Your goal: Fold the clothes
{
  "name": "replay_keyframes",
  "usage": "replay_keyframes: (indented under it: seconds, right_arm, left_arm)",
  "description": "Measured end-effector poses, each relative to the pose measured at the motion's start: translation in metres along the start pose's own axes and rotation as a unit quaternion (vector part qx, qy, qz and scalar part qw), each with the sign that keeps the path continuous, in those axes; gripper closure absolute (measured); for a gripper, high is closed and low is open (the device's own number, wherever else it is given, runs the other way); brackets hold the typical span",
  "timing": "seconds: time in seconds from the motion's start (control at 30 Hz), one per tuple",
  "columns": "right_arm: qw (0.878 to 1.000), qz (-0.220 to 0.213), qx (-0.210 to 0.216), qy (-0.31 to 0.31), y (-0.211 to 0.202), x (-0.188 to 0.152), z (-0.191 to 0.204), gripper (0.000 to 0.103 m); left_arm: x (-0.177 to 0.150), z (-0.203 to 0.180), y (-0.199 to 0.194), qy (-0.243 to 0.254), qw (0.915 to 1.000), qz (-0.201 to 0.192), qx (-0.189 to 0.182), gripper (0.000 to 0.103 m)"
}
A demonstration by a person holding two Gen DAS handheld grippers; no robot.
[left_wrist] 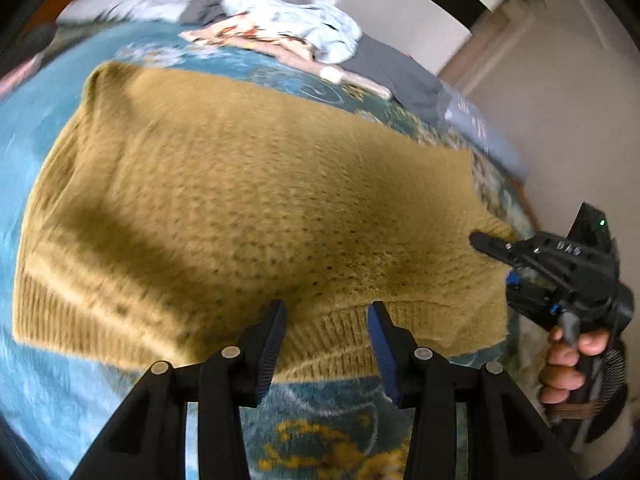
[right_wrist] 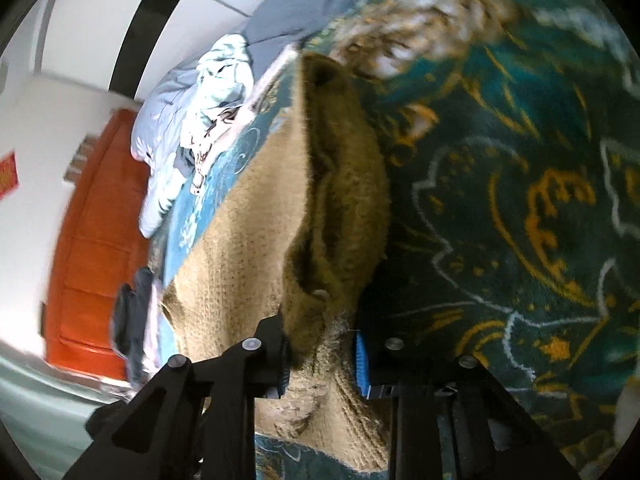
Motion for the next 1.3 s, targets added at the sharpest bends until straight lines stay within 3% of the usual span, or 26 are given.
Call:
replay_keyframes:
  seconds: [0.2,0.37,0.47,0.6,0.7,0.73,0.9,1.07,1.2,1.3]
  right_arm:
    - [0.996,-0.02,-0.024,-0.085,0.002,-0.007,0.056,0.08]
    - [0.977,-0.017,-0.032,-0.209,0.016,-0.033,0.125,0.081]
    - [0.957,-0.009,-0.016,-0.291,0.028,-0.06,0.175,0.082]
    - [0.915,0.023,0.015,-0.403,0.054,-0.118,0.234,0.082]
    - [0.883,0.057,0.012,-0.465,0.088,-0.162,0.255,0.082]
    - [0.878,0.074,0.003,-0.472,0.101,-0.172,0.254,0.082]
    - [0.876,0.142,-0.029,-0.459,0.158,-0.203,0.242,0.082]
    - [0.872,0.146,-0.045,-0.465,0.171,-0.217,0.246,0.077]
    - [0.875,0.167,-0.018,-0.454,0.159,-0.218,0.237,0.062]
    - [0.882,0.182,0.014,-0.435,0.157,-0.217,0.233,0.06]
  left_arm:
    - [-0.003,0.042,-0.048,-0.077,0.9951,-0.062,-0.011,0.057]
    - [-0.018,0.096,-0.094,-0.164,0.9784,-0.126,0.012,0.057]
    - [-0.026,0.12,-0.115,-0.201,0.9669,-0.156,0.012,0.056]
    - [-0.04,0.148,-0.135,-0.239,0.9531,-0.184,0.015,0.056]
    - [-0.052,0.167,-0.143,-0.267,0.9442,-0.193,0.018,0.056]
    - [-0.056,0.171,-0.144,-0.273,0.9423,-0.193,0.02,0.056]
    - [-0.067,0.182,-0.145,-0.283,0.9395,-0.191,0.023,0.056]
    - [-0.064,0.188,-0.136,-0.296,0.9365,-0.187,0.007,0.056]
    - [-0.056,0.18,-0.131,-0.281,0.9428,-0.179,-0.004,0.053]
    - [-0.048,0.172,-0.124,-0.272,0.9469,-0.17,-0.021,0.045]
Point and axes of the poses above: each gripper's, at about its wrist camera, not at the fingertips, and y roughly the way its jaws point, z to its left, x to its top, the point moved 2 cm from there along y, roughly the way its jaws point, and after that the axes turned 12 degrees about y, right-handed, at the moved point
